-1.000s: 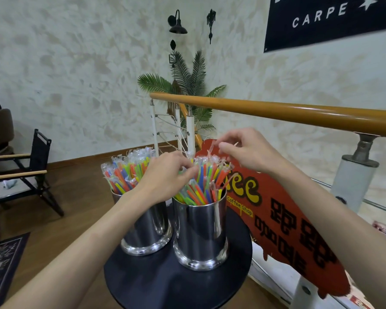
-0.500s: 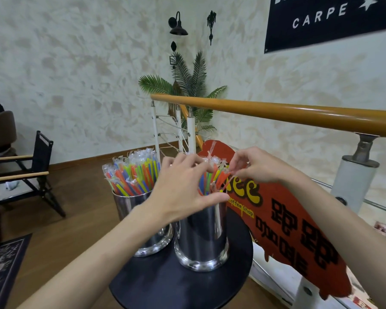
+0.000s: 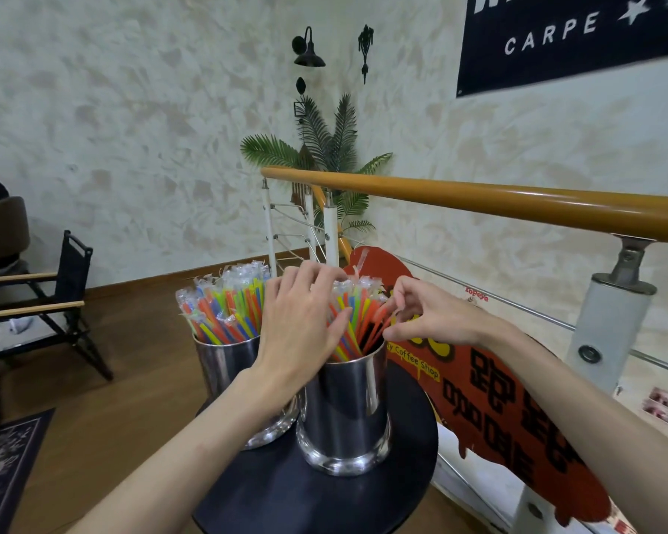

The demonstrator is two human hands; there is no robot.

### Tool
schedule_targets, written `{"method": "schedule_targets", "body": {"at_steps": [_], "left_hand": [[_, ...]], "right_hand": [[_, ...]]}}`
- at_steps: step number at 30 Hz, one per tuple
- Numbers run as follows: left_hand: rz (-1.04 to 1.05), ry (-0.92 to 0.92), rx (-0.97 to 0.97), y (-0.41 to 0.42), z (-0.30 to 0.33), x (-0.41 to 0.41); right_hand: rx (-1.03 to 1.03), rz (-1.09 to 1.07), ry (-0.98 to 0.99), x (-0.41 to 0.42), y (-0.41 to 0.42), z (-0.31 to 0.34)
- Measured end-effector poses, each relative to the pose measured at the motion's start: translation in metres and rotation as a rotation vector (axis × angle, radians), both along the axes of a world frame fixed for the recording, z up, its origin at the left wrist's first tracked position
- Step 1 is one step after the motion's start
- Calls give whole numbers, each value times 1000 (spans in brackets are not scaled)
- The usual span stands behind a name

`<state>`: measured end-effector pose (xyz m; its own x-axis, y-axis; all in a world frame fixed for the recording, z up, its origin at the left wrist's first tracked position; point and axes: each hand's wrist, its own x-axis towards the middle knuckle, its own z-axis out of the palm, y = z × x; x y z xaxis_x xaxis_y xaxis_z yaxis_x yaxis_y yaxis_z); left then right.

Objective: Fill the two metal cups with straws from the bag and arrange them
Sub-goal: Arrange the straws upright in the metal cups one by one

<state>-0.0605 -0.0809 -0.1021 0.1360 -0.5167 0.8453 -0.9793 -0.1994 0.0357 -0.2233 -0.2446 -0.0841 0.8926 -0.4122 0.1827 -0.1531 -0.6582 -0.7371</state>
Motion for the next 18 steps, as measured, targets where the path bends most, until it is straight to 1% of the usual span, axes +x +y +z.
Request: {"method": "schedule_targets", "body": {"at_steps": [4, 9, 12, 16, 18], "left_hand": [[-20, -38, 30, 0, -5, 4], [-71, -94, 9, -6, -9, 13], [-49, -196, -17, -11, -11, 17], [33, -396, -67, -14, -12, 14], [39, -410, -24, -16, -12, 10]], "right_hand": [[-48, 30, 46, -1, 1, 3], [-31, 69, 60, -5, 4, 9], [-47, 77, 52, -6, 8, 10], [-60, 56, 54, -6, 11, 12], [-96, 29, 59, -3, 15, 12]]}}
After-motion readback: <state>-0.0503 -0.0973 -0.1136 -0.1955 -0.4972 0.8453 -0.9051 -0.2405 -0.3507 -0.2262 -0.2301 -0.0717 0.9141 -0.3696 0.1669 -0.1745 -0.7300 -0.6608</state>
